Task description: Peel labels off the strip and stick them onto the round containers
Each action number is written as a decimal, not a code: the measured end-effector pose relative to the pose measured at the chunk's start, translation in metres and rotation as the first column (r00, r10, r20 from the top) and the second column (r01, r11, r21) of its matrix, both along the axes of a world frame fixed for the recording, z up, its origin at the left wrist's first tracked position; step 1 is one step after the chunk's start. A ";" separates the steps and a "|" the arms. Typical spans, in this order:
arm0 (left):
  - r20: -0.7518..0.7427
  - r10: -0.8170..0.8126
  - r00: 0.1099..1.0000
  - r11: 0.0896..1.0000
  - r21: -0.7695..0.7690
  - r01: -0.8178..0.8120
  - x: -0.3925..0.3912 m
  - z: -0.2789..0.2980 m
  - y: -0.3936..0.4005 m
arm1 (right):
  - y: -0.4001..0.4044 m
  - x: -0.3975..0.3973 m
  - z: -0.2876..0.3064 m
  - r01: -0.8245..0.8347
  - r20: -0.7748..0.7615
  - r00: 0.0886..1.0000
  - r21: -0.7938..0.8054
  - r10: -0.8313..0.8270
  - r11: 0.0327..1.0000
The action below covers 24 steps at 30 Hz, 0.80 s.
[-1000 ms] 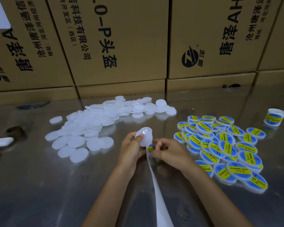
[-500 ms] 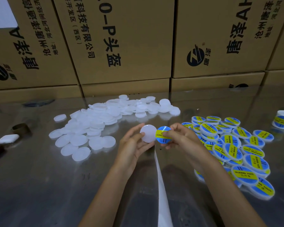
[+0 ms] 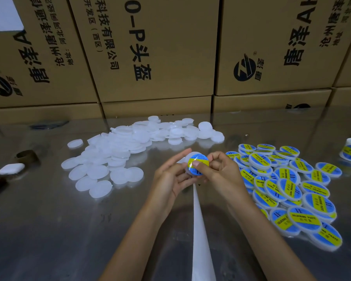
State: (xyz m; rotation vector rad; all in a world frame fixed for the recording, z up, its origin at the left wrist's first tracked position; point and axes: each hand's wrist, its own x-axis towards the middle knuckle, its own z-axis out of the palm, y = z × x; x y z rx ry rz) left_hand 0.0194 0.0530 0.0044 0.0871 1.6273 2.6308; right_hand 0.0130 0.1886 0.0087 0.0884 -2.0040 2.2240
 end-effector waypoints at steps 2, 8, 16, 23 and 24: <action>-0.013 -0.004 1.000 1.000 -0.007 0.004 0.000 -0.001 0.000 | 0.000 -0.002 -0.002 0.014 0.003 1.000 -0.007 -0.014 1.000; -0.043 0.009 0.999 0.997 -0.080 -0.012 0.000 -0.002 0.003 | 0.000 -0.005 -0.006 0.083 -0.043 0.996 0.013 -0.083 0.996; -0.081 0.023 0.996 0.995 -0.090 -0.030 0.002 0.001 0.005 | 0.000 -0.007 -0.010 0.217 -0.138 0.972 0.204 -0.192 0.955; -0.021 -0.037 0.999 0.987 0.157 0.040 0.003 0.008 0.005 | 0.005 -0.006 -0.014 0.310 -0.201 0.948 0.409 -0.246 0.859; -0.019 -0.055 0.998 0.982 0.181 0.057 0.004 0.008 0.005 | 0.005 -0.006 -0.014 0.307 -0.205 0.949 0.426 -0.239 0.851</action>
